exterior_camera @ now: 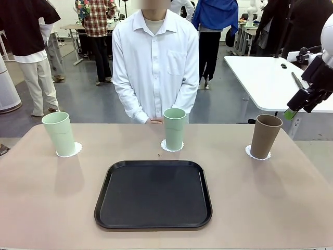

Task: Place coasters on the table and set cups on them.
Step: Take one Reusable plastic cup from the Flat Tray and place it on a coaster set by the human.

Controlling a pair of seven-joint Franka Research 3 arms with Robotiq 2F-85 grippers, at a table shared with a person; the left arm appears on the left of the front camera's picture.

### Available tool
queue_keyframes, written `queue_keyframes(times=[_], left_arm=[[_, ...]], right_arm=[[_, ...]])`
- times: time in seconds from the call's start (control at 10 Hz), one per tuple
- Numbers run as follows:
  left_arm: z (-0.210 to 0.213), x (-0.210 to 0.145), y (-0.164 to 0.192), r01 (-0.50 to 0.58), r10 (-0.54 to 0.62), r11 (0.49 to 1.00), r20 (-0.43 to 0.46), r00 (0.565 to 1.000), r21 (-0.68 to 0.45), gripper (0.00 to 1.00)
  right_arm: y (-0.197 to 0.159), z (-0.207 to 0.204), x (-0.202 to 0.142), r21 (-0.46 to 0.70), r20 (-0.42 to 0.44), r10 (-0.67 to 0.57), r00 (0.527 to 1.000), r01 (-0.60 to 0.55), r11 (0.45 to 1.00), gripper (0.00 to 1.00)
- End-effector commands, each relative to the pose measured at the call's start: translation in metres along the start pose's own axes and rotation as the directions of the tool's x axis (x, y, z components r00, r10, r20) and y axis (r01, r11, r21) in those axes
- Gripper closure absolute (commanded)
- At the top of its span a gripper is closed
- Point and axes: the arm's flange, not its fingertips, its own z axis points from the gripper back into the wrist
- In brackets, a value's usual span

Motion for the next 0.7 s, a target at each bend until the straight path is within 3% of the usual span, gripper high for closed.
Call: queue_keyframes(times=[0.0,0.3,0.4,0.6], left_arm=[[0.001,0.0,-0.002,-0.008,0.008,1.0,0.001,1.0,0.012,0.0],[0.001,0.0,-0.002,-0.008,0.008,1.0,0.001,1.0,0.012,0.0],[0.001,0.0,-0.002,-0.008,0.008,1.0,0.001,1.0,0.012,0.0],[0.001,0.0,-0.002,-0.008,0.008,1.0,0.001,1.0,0.012,0.0]], right_arm=[[0.001,-0.002,-0.005,-0.005,-0.009,0.018,1.0,-0.018,1.0,0.0],[0.0,0.0,0.0,0.0,0.0,0.0,1.0,0.0,1.0,0.0],[-0.026,-0.003,-0.008,0.208,0.007,-0.031,0.999,0.029,0.978,0.0],[-0.085,-0.015,-0.028,0.468,0.009,-0.216,0.976,0.187,0.864,0.0]])
